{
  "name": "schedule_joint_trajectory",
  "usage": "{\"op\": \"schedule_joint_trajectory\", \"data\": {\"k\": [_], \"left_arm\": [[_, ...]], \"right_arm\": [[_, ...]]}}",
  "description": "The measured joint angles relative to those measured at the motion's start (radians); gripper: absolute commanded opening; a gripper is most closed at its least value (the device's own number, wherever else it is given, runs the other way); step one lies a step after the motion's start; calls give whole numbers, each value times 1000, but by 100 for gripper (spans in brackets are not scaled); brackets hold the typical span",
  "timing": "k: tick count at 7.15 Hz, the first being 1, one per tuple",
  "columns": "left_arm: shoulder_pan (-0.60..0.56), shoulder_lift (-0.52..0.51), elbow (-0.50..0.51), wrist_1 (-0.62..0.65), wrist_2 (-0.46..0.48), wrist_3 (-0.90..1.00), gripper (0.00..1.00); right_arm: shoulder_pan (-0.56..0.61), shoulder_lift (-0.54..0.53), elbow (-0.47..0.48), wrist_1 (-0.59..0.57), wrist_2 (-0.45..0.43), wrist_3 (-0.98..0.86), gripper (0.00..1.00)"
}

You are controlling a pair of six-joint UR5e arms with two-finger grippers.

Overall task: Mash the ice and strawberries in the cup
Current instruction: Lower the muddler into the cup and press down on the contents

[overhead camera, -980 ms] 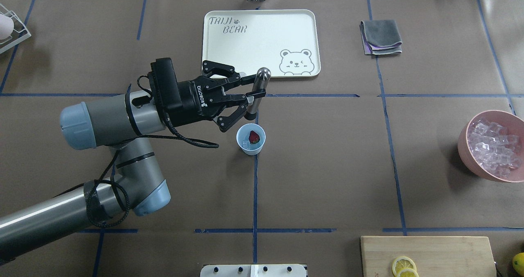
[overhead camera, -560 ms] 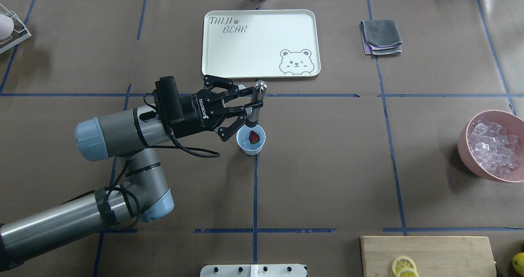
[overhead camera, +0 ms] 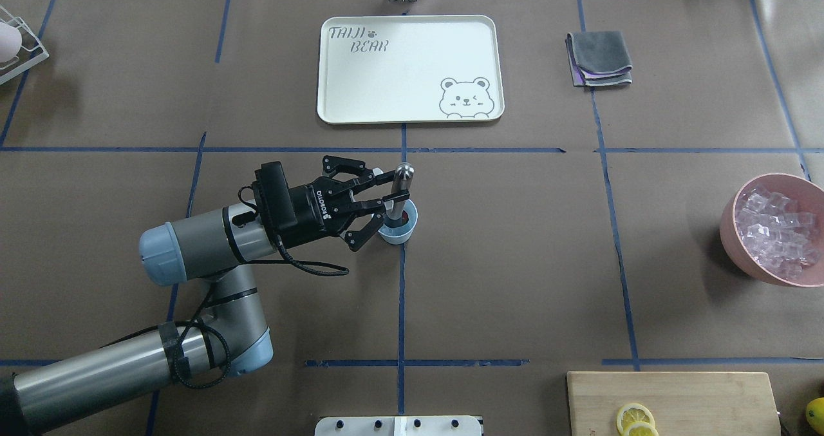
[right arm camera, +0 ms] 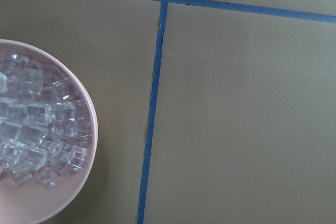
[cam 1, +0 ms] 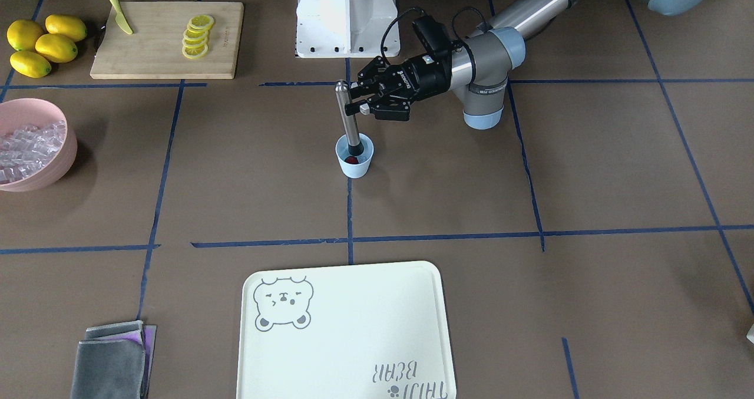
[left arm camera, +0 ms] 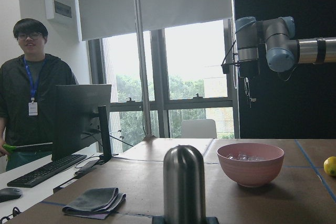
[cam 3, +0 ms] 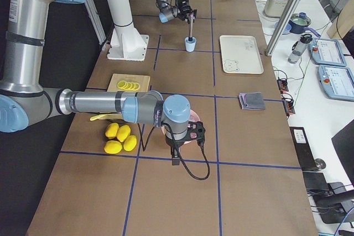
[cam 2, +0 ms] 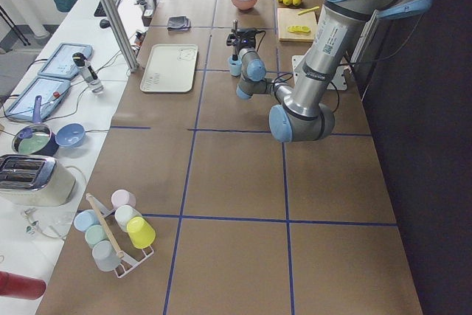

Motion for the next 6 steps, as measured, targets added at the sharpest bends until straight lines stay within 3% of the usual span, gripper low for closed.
{"op": "schedule_joint_trajectory", "data": {"k": [3,6], "left_arm": [[55,-6,51,-55,60,39,0],[18,-38,25,-37,72,3,0]], "right_arm": [[0,-1,1,0,0,0,100],[0,-1,5,0,0,0,100]]}}
